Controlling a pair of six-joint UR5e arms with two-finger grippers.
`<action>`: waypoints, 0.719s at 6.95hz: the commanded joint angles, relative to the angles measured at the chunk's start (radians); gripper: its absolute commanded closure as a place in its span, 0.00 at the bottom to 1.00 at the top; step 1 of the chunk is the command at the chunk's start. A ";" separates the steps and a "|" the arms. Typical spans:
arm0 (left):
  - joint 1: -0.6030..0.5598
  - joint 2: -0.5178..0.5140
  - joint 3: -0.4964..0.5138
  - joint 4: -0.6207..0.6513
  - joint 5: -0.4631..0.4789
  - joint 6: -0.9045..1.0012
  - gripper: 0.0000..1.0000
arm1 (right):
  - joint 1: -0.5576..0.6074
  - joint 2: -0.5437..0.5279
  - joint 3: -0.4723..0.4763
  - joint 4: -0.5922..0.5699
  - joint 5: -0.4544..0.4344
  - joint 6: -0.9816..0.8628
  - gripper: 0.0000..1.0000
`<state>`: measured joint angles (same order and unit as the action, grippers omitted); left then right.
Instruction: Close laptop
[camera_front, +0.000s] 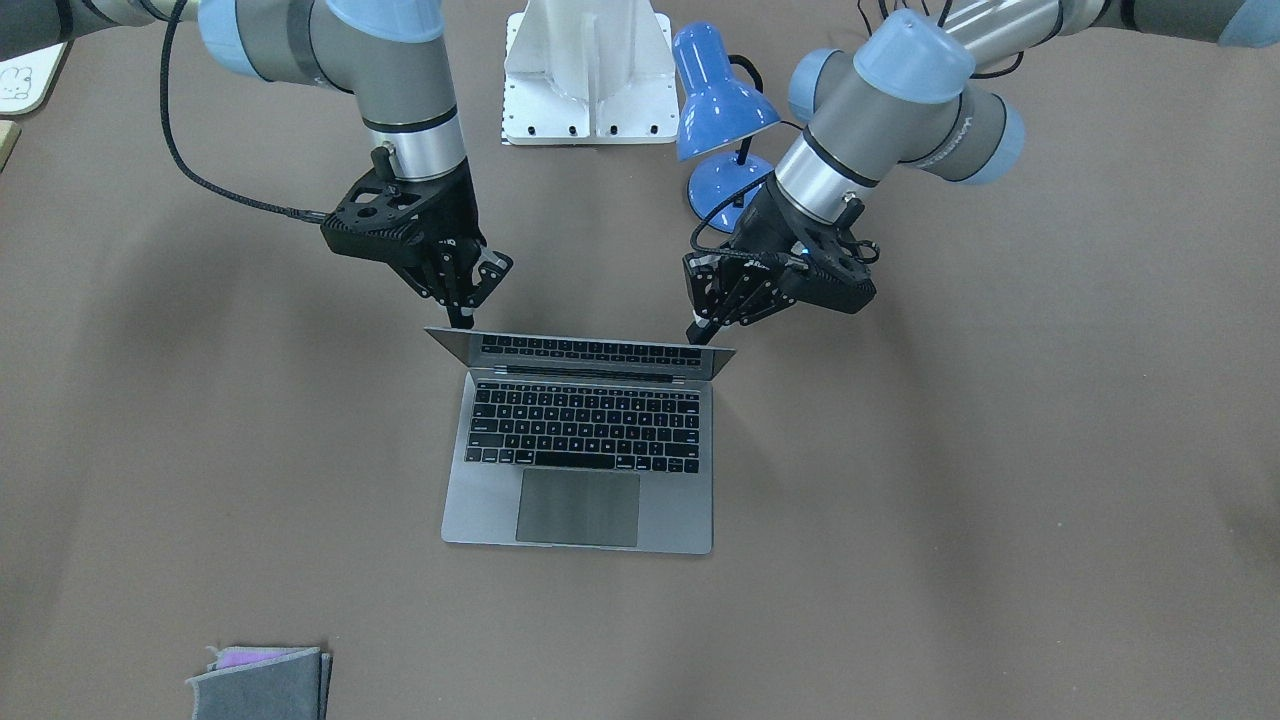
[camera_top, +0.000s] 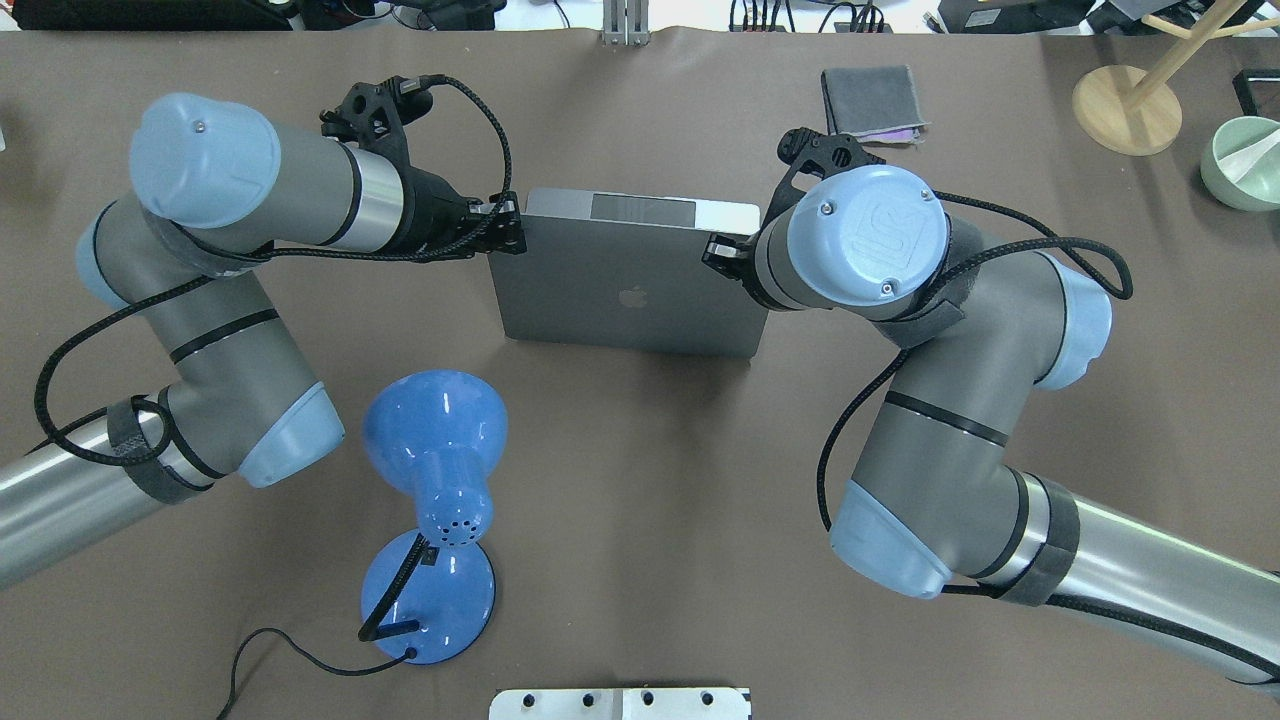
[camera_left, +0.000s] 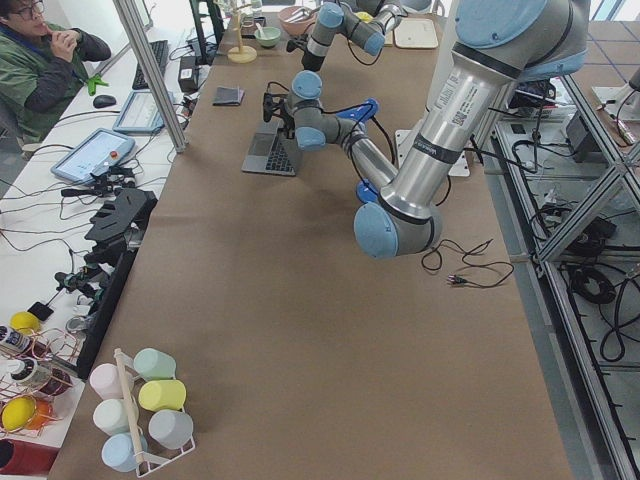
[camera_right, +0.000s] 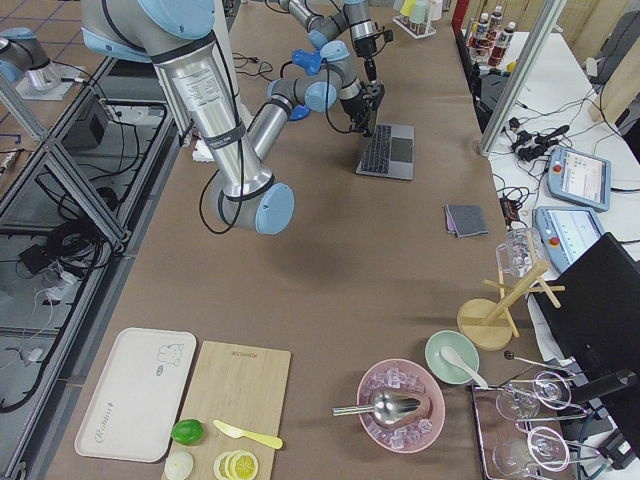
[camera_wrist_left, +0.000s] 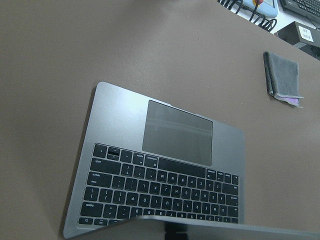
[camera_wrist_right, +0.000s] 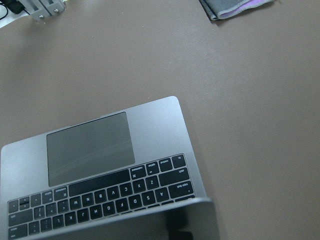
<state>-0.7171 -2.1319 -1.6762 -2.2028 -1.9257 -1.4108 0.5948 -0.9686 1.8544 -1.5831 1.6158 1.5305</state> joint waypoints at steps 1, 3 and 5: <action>-0.001 -0.008 0.024 0.000 0.028 0.027 1.00 | 0.035 0.048 -0.067 0.002 0.018 -0.004 1.00; -0.004 -0.042 0.073 0.000 0.039 0.039 1.00 | 0.060 0.077 -0.154 0.087 0.019 -0.015 1.00; -0.016 -0.071 0.122 -0.002 0.039 0.041 1.00 | 0.085 0.108 -0.249 0.147 0.032 -0.018 1.00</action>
<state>-0.7266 -2.1827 -1.5860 -2.2031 -1.8875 -1.3709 0.6658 -0.8848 1.6595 -1.4646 1.6421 1.5144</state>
